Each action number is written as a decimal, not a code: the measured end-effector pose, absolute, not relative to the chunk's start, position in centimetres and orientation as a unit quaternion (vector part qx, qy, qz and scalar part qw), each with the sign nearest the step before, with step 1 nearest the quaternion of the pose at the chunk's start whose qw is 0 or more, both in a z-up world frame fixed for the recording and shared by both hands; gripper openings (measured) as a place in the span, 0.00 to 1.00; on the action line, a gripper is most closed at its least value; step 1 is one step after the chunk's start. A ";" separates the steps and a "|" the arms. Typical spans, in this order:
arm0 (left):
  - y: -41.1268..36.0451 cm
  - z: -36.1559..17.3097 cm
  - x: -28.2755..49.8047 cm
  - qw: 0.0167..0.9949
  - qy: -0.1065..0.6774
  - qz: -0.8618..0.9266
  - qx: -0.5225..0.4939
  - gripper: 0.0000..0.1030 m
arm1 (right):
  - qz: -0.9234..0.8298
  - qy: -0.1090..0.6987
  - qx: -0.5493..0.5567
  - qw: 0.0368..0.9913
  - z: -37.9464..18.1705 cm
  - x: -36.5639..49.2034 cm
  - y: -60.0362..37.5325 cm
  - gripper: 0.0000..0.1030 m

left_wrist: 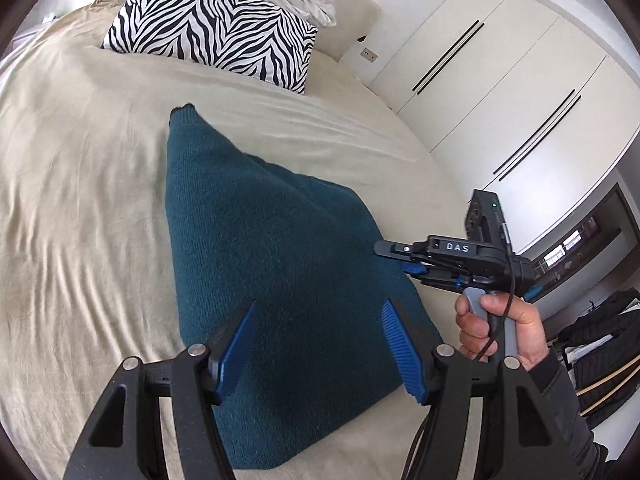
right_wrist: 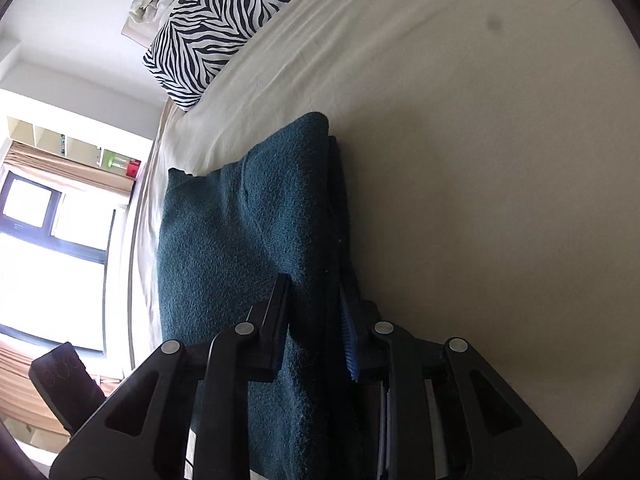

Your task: Fold small clothes

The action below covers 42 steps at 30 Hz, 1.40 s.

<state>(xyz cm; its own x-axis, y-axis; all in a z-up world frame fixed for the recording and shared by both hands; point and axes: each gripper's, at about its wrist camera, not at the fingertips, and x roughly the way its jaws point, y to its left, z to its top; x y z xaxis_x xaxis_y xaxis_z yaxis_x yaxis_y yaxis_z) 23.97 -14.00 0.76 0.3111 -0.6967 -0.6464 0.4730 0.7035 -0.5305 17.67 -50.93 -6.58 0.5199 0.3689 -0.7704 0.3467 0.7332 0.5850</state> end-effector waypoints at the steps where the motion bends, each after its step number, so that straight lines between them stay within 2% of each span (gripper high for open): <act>1: -14.5 1.1 24.5 0.807 0.452 -0.363 -0.113 0.64 | -0.018 0.485 0.343 0.804 -5.5 17.0 -51.0 0.36; 3: -15.7 1.7 25.8 0.818 0.442 -0.357 -0.092 0.64 | -0.049 0.459 0.306 0.833 -2.9 16.2 -50.8 0.40; 7: -19.0 1.5 28.9 0.842 0.430 -0.325 -0.019 0.64 | 0.043 0.422 0.325 0.845 -0.1 16.6 -49.1 0.39; 10: -21.0 -0.3 31.3 0.851 0.444 -0.279 0.025 0.64 | 0.068 0.437 0.323 0.837 -1.2 19.1 -47.7 0.39; 12: -21.8 -3.2 32.9 0.830 0.488 -0.269 0.033 0.64 | 0.053 0.456 0.337 0.822 -3.3 20.7 -48.1 0.39; 13: -22.1 -4.1 33.0 0.833 0.482 -0.266 0.046 0.66 | 0.039 0.467 0.347 0.812 -4.9 21.5 -48.6 0.37; 15: -22.6 -4.8 32.5 0.844 0.461 -0.263 0.075 0.67 | 0.041 0.463 0.379 0.800 -7.5 22.7 -49.4 0.31; 19: -22.2 -5.1 32.5 0.847 0.456 -0.266 0.064 0.69 | 0.050 0.456 0.368 0.809 -7.6 22.7 -49.4 0.31; 22: -21.0 -3.9 31.6 0.847 0.456 -0.269 0.042 0.66 | 0.034 0.454 0.353 0.817 -6.1 22.3 -49.0 0.34; 25: -19.2 -1.6 28.5 0.853 0.445 -0.272 0.021 0.60 | 0.068 0.434 0.341 0.831 -3.0 18.1 -47.7 0.37; 28: -18.6 -1.0 25.1 0.859 0.435 -0.268 0.026 0.60 | 0.102 0.435 0.313 0.838 -1.7 15.2 -45.5 0.38; 32: -20.6 -4.2 23.6 0.852 0.445 -0.266 0.077 0.61 | 0.065 0.486 0.304 0.817 -6.4 13.4 -45.6 0.37; 34: -20.8 -3.7 23.4 0.854 0.441 -0.263 0.082 0.62 | 0.074 0.467 0.328 0.818 -7.3 12.6 -46.3 0.35; 37: -18.6 -1.0 23.0 0.860 0.422 -0.286 0.009 0.62 | 0.069 0.464 0.319 0.823 -5.3 11.9 -46.1 0.38; 38: -17.7 0.0 22.7 0.870 0.403 -0.284 -0.004 0.63 | 0.069 0.456 0.311 0.831 -4.4 11.9 -46.1 0.43; 40: -16.1 1.1 22.7 0.886 0.380 -0.267 -0.017 0.77 | 0.066 0.438 0.314 0.840 -3.1 11.4 -46.9 0.57; 42: -14.8 0.4 24.1 0.876 0.404 -0.259 -0.046 0.77 | 0.047 0.435 0.321 0.840 -2.8 11.5 -48.2 0.59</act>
<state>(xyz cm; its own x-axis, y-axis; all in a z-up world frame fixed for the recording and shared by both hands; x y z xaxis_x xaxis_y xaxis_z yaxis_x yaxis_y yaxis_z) 24.08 -14.82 0.39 0.5396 -0.4918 -0.6833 0.4175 0.8611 -0.2901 11.50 -48.21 -2.81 0.6166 0.3582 -0.7011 0.2012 0.7892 0.5802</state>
